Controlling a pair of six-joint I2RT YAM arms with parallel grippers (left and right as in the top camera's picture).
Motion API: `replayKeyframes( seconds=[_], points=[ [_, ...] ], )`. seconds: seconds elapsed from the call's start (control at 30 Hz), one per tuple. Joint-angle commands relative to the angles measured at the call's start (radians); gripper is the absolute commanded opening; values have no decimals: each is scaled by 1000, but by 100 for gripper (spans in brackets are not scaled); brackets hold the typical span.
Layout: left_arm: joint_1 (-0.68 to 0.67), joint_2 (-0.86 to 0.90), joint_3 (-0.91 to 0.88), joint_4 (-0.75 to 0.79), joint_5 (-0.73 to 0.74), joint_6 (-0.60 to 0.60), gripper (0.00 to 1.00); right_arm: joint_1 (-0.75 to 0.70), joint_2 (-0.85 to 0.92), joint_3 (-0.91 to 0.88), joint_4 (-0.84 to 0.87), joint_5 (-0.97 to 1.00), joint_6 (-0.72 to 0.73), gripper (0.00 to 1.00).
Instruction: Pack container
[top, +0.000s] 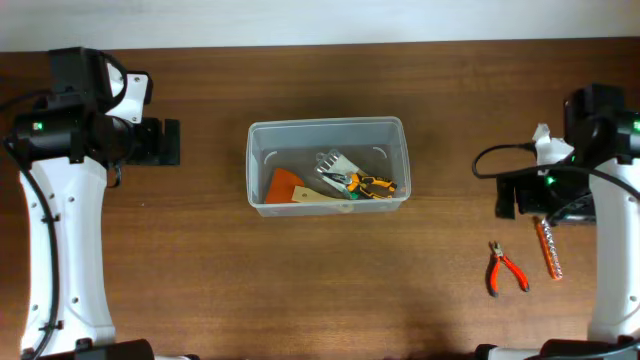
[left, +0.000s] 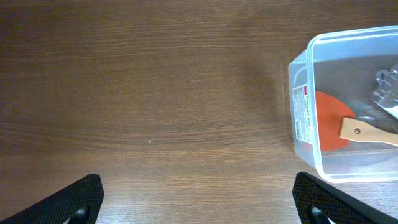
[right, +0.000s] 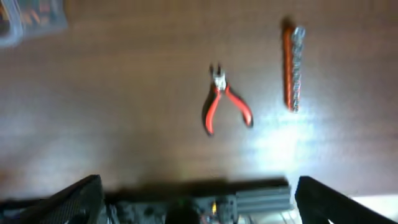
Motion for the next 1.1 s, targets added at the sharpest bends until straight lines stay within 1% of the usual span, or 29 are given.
replayKeyframes(
  seconds=[0.0,0.13,0.43,0.53,0.7,0.83,0.97,1.07],
  points=[
    [2,7,15,2,1,-5,99,-4,7,-4,24,-42,8,99],
    [2,7,15,2,1,-5,99,-4,7,-4,31,-94,8,99],
    [3,7,15,2,1,-5,99,-4,7,-5,55,-101,8,99],
    [3,7,15,2,1,-5,99,-3,7,-5,26,-119,8,99],
    [2,7,15,2,1,-5,99,-3,7,-5,-75,-146,4,99],
    [3,7,15,2,1,-5,99,-2,-5,-20,-76,-150,-4,99],
    [2,7,15,2,1,-5,99,-1,-27,-76,-75,-185,-15,98],
    [2,7,15,2,1,-5,99,0,-49,-161,-56,-201,-18,99]
  ],
)
